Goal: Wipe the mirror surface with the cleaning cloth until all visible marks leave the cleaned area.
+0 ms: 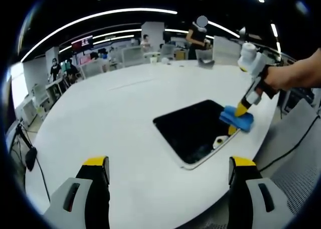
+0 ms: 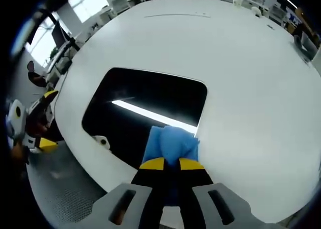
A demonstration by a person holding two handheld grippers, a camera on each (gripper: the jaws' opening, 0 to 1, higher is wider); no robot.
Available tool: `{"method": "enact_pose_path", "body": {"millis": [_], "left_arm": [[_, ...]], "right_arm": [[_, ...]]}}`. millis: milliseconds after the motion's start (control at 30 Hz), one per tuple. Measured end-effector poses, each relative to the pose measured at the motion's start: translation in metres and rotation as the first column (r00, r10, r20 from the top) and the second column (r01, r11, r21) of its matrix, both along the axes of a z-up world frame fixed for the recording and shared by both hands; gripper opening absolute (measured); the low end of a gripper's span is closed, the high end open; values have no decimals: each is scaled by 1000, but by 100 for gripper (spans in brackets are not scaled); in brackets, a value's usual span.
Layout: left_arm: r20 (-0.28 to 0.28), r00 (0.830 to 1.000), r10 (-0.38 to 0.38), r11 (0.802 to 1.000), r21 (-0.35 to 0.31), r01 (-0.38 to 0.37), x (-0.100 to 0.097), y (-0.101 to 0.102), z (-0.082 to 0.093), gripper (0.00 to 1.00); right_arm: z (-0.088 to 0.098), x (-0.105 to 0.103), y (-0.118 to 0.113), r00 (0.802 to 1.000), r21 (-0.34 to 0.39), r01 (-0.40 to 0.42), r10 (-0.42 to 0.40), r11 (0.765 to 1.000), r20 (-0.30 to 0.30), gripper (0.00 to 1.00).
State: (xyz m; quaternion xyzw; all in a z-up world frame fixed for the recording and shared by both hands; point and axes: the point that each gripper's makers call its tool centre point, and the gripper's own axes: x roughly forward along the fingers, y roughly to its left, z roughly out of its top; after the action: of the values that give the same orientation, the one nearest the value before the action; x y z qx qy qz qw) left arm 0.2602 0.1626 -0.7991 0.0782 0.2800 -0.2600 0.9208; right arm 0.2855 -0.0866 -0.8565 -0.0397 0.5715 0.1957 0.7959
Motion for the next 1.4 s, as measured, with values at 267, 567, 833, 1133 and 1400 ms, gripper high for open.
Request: {"method": "enact_pose_path", "body": {"millis": [267,567,833,1133,1400], "left_arm": [[-6,1000,8,1000,-7,-8,-1,0,0,99],[0,1000,-16,1000,11,16,-2,-6,6,100],[6,999,-45,999,-13,45,-6,-17,11,100],[9,1000,-14,1000,12,14,-3,-11,8,100],[-1,1000,-12,1000,-6,12,-4,-11,6,100]], "right_arm": [[0,1,0,1000,0,2,-2,1000,4,3],[0,1,0,1000,-3,3,-3,1000,12,3],[-1,0,5,1000,1,11,-11,1000,1,3],[0,1,13,1000,14,23,-23,1000,-3,2],[0,2,28,1000,16,6,-6,1000,3,2]]}}
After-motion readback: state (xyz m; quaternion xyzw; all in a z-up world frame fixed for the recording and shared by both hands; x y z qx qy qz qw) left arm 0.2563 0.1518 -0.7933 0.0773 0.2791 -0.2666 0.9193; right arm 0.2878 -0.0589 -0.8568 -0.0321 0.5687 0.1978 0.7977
